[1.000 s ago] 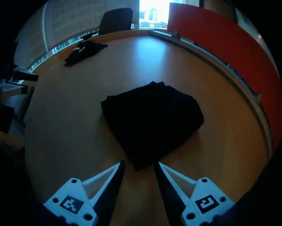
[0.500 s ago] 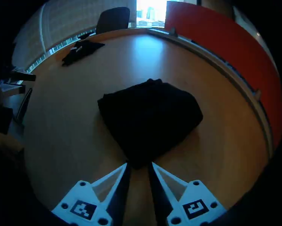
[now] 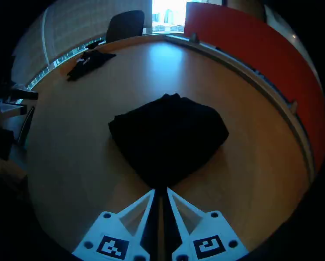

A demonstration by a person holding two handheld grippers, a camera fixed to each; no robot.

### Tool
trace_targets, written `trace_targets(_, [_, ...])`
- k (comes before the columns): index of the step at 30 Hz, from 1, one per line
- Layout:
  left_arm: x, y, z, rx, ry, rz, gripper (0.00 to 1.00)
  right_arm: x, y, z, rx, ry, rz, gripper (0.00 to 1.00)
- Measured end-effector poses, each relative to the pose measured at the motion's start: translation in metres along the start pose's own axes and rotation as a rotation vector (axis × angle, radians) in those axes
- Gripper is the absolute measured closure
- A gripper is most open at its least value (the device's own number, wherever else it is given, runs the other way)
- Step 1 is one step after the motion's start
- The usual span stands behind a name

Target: Fold towel

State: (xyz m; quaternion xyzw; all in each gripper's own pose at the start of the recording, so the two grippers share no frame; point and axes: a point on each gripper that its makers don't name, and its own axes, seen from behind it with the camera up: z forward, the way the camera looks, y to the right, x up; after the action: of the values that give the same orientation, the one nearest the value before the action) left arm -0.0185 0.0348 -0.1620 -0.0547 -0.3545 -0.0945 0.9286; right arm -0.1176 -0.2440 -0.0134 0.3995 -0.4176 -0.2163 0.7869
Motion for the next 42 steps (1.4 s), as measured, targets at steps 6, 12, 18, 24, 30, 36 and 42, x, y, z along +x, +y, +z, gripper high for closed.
trace_targets(6, [0.001, 0.000, 0.000, -0.004, 0.000, 0.006, 0.07, 0.013, 0.004, -0.010, -0.010, 0.029, -0.013, 0.95])
trace_targets(12, [0.009, 0.003, 0.001, -0.013, 0.010, 0.015, 0.08, 0.036, 0.011, -0.027, -0.026, 0.061, -0.030, 0.95])
trace_targets(18, [0.021, 0.007, 0.001, -0.024, 0.028, 0.030, 0.08, 0.070, 0.022, -0.046, -0.053, 0.113, -0.043, 0.95])
trace_targets(24, [0.031, 0.012, 0.000, -0.035, 0.044, 0.048, 0.08, 0.105, 0.035, -0.072, -0.082, 0.170, -0.054, 0.95])
trace_targets(30, [0.037, 0.016, -0.002, -0.045, 0.052, 0.058, 0.08, 0.138, 0.048, -0.101, -0.113, 0.232, -0.054, 0.95])
trace_targets(36, [0.044, 0.021, -0.002, -0.054, 0.059, 0.072, 0.07, 0.156, 0.059, -0.126, -0.139, 0.273, -0.047, 0.95])
trace_targets(42, [0.050, 0.026, -0.001, -0.065, 0.066, 0.079, 0.07, 0.154, 0.070, -0.142, -0.167, 0.278, -0.042, 0.95])
